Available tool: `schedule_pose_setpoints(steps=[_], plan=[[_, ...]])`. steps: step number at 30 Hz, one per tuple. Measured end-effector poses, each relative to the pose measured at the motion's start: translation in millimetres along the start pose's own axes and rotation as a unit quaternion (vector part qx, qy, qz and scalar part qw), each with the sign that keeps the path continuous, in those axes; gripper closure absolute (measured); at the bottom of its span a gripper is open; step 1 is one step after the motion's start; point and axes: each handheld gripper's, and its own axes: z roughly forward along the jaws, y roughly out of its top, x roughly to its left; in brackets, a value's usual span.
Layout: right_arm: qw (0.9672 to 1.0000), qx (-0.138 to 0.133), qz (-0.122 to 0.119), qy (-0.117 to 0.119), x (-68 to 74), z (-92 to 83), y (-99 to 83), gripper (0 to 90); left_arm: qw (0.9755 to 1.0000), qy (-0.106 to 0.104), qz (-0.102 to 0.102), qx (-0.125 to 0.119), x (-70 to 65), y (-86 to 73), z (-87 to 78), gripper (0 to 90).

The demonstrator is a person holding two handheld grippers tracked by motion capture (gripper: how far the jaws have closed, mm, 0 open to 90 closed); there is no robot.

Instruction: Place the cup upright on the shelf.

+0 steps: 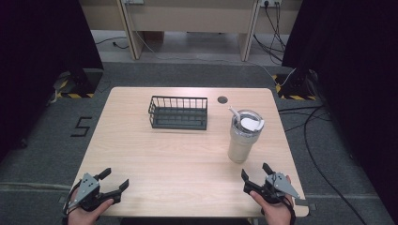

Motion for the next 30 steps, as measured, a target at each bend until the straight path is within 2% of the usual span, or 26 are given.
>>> schedule_pose_setpoints(steps=[3,4,10,12,24,30], plan=[[1.0,-0.006,-0.005,-0.002,-1.1,0.1,0.6,16.1,1.0,0.0,0.001,-0.001,-0.5,0.2,0.1,15.4],[0.9998,-0.009,-0.017,-0.007,-2.3,0.4,1.2,16.4,1.0,-0.004,-0.002,0.0,-1.1,-0.4,0.0,15.4],[0.9999,-0.008,-0.006,-0.012,-5.6,3.4,4.8,17.1,1.0,0.0,0.003,-0.002,-0.2,0.1,-1.2,15.4],[0.9999,-0.007,0.001,-0.012,-6.5,8.5,9.0,17.1,1.0,-0.004,0.0,-0.002,-1.0,0.1,-0.5,15.3],[0.9998,-0.009,-0.011,-0.012,-7.6,35.4,24.8,15.2,1.0,-0.003,-0.001,0.0,-0.1,-0.4,-0.1,15.2],[0.9999,-0.008,-0.004,-0.006,-4.9,48.4,30.9,14.8,1.0,-0.003,-0.002,0.0,-0.3,-0.5,-0.1,15.3]])
